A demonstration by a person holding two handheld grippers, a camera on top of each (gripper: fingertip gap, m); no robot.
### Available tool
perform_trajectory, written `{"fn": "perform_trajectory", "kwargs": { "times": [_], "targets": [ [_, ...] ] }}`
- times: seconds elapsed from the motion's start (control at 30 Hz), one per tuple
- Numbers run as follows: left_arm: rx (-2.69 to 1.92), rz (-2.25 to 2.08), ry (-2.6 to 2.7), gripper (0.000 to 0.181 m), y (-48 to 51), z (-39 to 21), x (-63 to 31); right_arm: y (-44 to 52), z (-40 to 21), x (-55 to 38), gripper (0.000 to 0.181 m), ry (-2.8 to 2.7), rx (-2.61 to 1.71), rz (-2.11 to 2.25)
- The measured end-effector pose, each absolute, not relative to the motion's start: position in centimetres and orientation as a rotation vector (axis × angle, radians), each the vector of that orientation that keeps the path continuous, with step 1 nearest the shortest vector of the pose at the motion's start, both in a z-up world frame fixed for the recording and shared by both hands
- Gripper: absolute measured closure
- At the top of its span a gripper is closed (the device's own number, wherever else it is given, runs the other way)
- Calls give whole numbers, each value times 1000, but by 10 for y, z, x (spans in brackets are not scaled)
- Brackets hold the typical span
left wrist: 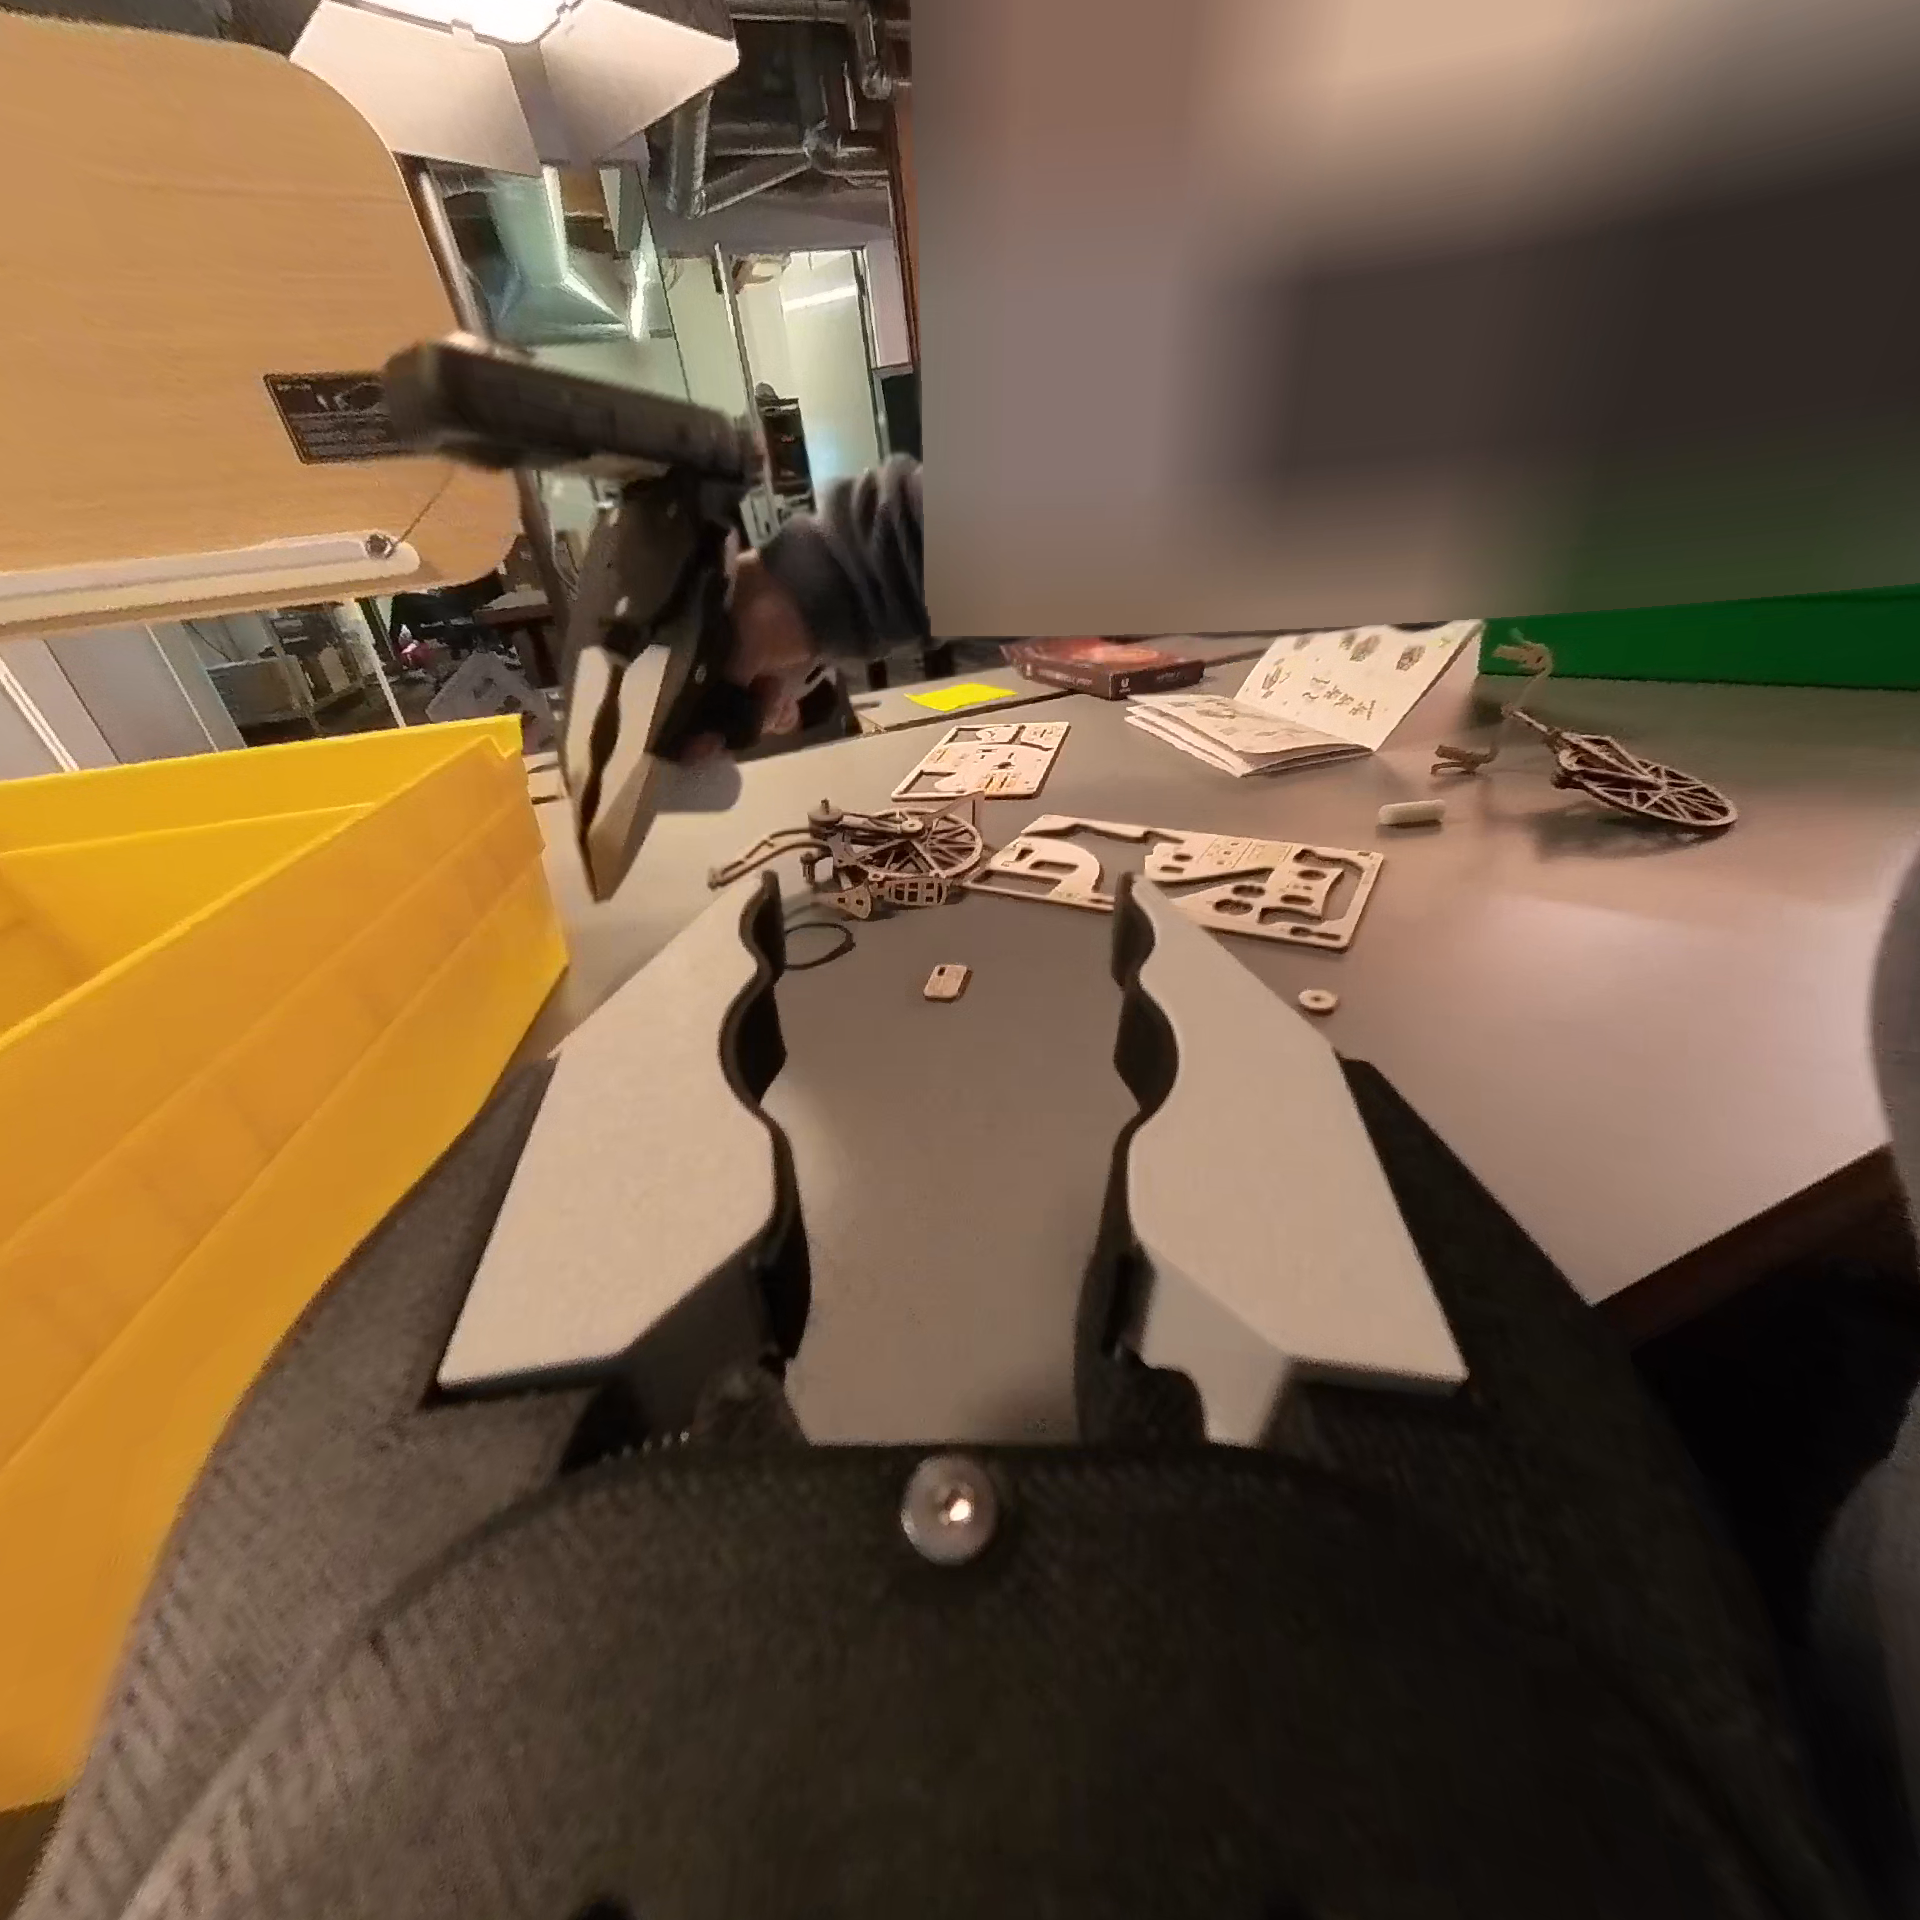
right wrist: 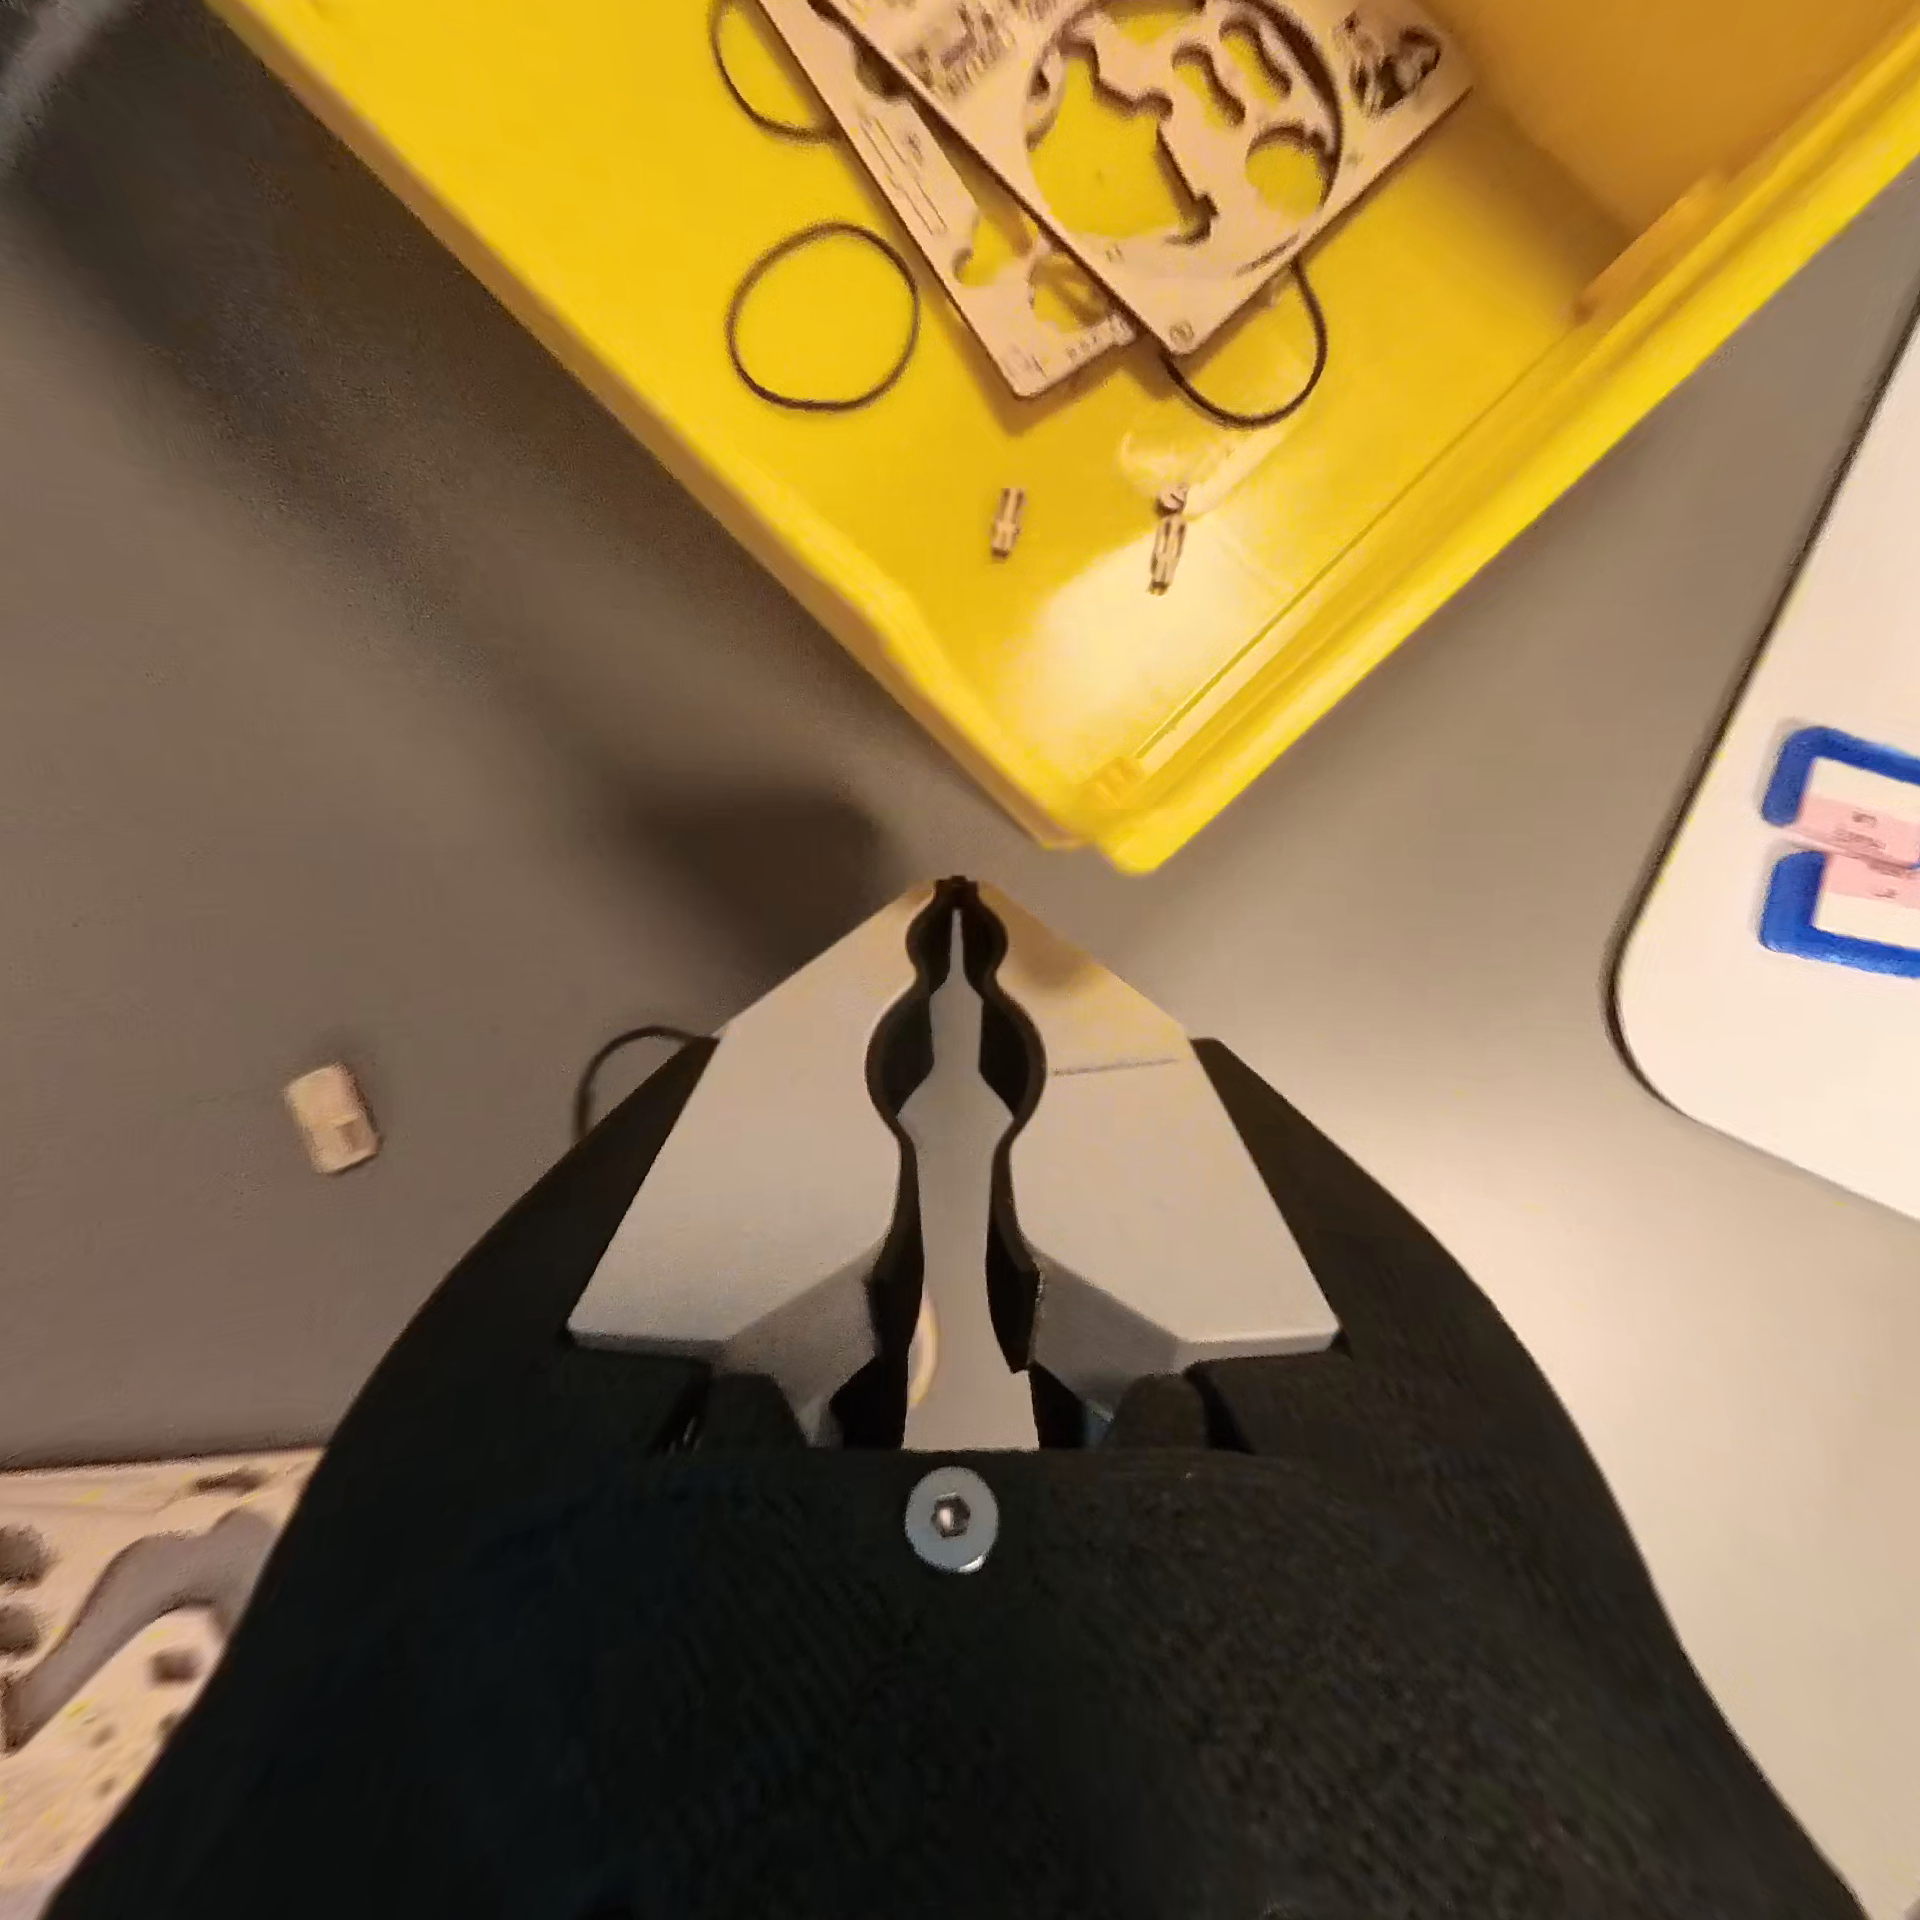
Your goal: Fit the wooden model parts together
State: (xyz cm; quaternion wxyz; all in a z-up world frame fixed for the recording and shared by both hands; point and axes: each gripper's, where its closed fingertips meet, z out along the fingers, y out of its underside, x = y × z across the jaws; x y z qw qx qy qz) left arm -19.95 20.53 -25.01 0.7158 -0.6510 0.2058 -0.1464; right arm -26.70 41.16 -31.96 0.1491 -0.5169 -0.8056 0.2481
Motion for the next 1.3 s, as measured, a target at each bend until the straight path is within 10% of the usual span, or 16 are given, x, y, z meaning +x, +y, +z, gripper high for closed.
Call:
{"fn": "perform_trajectory", "kwargs": {
  "times": [0.37, 1.3],
  "targets": [
    [-1377, -334, 632, 131, 229, -224, -165, 355, -185, -102, 181, -1498, -1582, 411],
    [-1250, -1114, 1065, 158, 294, -239, -37, 315, -244, -35, 181, -1158, -821, -403]
  ]
}}
